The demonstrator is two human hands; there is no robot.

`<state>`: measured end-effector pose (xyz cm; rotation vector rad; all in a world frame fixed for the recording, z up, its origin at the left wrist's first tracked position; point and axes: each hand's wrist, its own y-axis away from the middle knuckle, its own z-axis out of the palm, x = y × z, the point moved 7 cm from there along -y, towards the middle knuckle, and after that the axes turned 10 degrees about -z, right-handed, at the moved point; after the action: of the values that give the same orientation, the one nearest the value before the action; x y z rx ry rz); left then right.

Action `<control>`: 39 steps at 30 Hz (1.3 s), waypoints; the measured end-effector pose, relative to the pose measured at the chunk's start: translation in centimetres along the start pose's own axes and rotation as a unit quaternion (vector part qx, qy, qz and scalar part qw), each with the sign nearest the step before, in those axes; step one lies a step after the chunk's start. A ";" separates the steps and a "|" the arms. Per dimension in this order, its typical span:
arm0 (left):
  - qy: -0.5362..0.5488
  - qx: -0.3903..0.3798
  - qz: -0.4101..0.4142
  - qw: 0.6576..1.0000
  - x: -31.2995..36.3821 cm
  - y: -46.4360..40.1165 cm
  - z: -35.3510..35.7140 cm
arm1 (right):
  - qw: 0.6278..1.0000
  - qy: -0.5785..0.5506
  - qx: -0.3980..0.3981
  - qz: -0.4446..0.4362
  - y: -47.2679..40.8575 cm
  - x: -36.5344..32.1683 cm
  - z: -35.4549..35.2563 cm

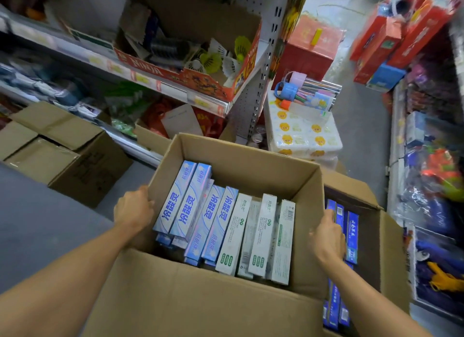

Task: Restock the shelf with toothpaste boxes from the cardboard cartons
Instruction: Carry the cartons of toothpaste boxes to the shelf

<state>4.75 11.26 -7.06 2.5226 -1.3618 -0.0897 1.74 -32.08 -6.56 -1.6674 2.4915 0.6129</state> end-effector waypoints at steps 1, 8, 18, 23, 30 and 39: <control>0.005 0.003 -0.008 1.000 -0.9 0.4 -0.6 | 1.000 0.002 -0.005 -0.012 0.2 -0.8 -0.5; 0.018 0.032 -0.090 0.995 -9.0 3.7 -4.8 | 0.992 0.040 -0.024 -0.118 0.6 -8.3 -2.4; 0.082 0.070 -0.232 0.967 -23.1 5.6 -10.1 | 0.964 0.014 -0.035 -0.262 3.0 -24.5 -1.2; 0.116 0.081 -0.276 0.951 -31.4 3.5 -11.5 | 0.940 0.052 -0.055 -0.334 4.4 -34.9 1.6; 0.142 0.090 -0.312 0.935 -41.3 -0.8 -13.8 | 0.918 0.067 -0.047 -0.387 6.3 -47.9 5.5; 0.126 0.114 -0.341 0.925 -48.1 -6.4 -17.9 | 0.898 0.076 -0.053 -0.429 6.9 -60.1 9.0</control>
<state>-13.51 58.19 4.85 2.9547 -0.3726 0.2647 18.47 25.74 4.25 -2.6345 1.5075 0.5043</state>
